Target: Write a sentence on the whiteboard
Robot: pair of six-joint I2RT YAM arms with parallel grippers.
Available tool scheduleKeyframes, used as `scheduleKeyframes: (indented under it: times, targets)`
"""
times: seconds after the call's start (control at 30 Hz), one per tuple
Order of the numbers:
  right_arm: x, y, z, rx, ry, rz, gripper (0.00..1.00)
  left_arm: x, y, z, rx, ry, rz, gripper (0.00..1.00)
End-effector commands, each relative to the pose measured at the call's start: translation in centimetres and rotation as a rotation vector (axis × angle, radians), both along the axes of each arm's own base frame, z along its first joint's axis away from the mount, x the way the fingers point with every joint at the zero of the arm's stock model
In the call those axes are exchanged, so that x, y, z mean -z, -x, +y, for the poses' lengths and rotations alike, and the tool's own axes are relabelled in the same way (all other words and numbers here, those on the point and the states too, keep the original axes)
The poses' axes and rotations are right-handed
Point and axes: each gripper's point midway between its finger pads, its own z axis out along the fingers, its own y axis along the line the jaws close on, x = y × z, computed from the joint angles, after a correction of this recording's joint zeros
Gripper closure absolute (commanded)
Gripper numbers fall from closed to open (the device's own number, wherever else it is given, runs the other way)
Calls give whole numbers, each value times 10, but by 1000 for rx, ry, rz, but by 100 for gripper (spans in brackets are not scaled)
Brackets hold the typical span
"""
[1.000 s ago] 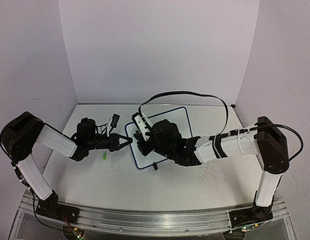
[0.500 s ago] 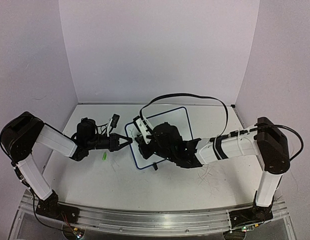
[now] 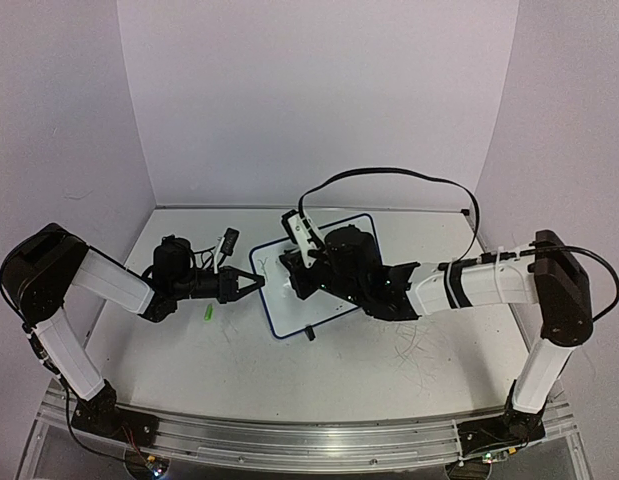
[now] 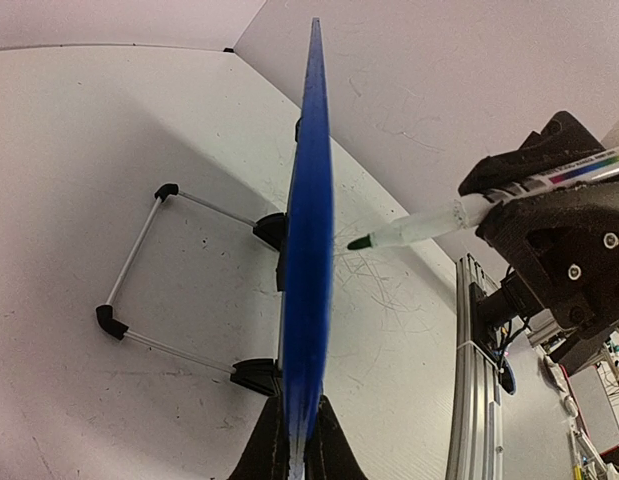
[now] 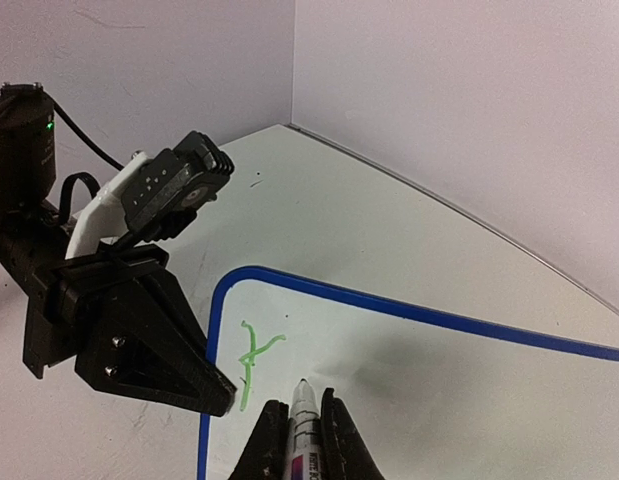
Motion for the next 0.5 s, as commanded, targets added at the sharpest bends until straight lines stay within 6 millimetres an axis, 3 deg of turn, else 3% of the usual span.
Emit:
scheduleKeyframes:
  times: [0.0,0.47]
  targets:
    - [-15,5,11,-53,-28,-38,100,-9,3,-9,48,16,-22,100]
    - [-11,-7,12,6,-19,-44,100,-10,3,-9,51,17,-24,100]
